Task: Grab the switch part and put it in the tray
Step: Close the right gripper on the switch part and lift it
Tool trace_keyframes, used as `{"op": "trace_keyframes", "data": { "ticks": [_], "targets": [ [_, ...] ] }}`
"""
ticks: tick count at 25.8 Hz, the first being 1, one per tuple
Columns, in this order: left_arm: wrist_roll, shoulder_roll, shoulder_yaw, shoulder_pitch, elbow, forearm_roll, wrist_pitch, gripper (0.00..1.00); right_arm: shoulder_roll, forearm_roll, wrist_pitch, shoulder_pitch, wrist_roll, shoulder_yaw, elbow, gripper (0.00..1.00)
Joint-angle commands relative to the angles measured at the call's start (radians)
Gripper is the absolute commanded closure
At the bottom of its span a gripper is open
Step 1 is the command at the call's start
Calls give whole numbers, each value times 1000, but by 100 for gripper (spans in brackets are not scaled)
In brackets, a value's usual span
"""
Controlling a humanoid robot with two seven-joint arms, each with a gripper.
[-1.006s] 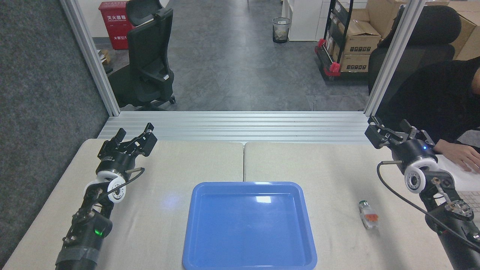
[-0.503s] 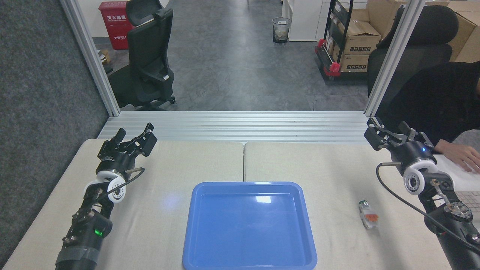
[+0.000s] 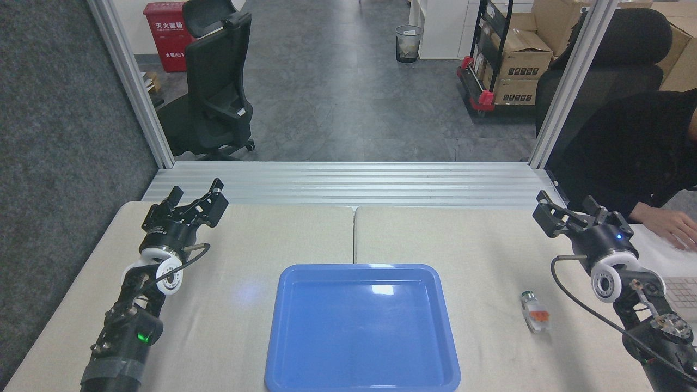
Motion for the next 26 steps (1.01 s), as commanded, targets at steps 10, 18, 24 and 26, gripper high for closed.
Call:
{"op": "trace_keyframes", "data": {
  "ticks": [10, 18, 24, 26],
  "targets": [
    [-1, 0, -23, 0, -1, 0, 0, 0, -53, -4, -50, 335, -25, -75, -134, 1],
    [-1, 0, -23, 0, 0, 0, 0, 0, -24, 3, -50, 361, -24, -5, -118, 1],
    [-1, 0, -23, 0, 0, 0, 0, 0, 18, 13, -56, 353, -24, 38, -92, 2],
    [-1, 0, -23, 0, 0, 0, 0, 0, 19, 16, -55, 349, -24, 67, -59, 2]
  ]
}}
